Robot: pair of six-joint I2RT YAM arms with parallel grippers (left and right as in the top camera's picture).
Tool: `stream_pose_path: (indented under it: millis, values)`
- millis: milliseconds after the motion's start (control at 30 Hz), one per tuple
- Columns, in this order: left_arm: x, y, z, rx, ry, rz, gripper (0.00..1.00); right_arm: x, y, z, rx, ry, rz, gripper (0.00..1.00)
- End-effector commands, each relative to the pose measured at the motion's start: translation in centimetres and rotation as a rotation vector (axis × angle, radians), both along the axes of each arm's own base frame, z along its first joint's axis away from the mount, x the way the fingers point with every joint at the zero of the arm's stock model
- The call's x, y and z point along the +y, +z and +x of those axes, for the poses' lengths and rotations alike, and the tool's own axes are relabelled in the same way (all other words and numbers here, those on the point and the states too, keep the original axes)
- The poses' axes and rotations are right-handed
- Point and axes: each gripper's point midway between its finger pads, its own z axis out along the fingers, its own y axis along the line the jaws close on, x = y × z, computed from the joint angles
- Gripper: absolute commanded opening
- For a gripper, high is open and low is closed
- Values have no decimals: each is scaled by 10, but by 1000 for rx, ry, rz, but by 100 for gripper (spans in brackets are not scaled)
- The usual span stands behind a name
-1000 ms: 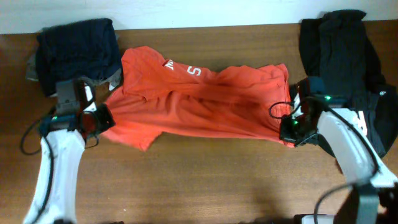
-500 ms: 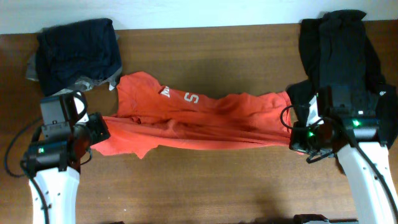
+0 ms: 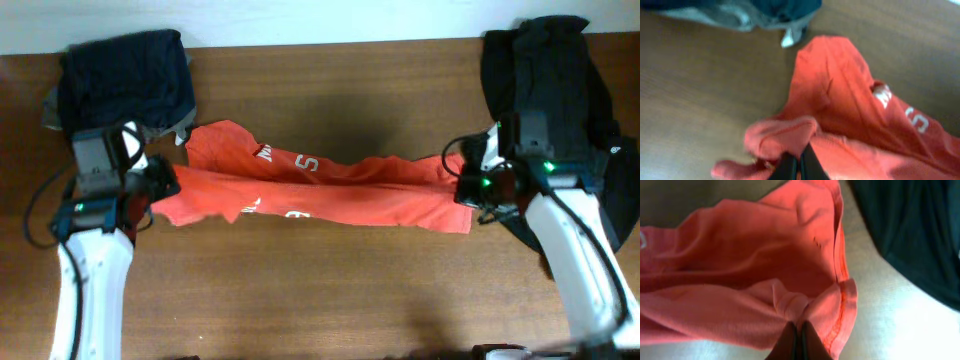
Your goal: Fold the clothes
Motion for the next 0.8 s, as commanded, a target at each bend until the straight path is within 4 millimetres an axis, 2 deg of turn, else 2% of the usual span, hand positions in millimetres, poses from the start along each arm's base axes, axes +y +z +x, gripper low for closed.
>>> stream_pose_path:
  millis: [0,167,333,400,633,767]
  values:
    - [-19,-6,27,-34,-78,-19,1,-2,-18,19,20,-8,-2,4]
    - [-48,-19,55,-67,-154,-16,1,-2,-42,37,37,-7,1,4]
    - [-69,-37,72,-68,-205,-11,1,-3,-51,53,6,5,-3,4]
    - [-70,-48,74,-45,-200,8,1,-3,-49,61,-29,11,-8,4]
    - [-54,-84,76,46,-142,83,1,-5,-38,87,-143,9,-17,4]
    - [-50,-95,80,58,-128,102,1,-5,-37,93,-164,9,-18,4]
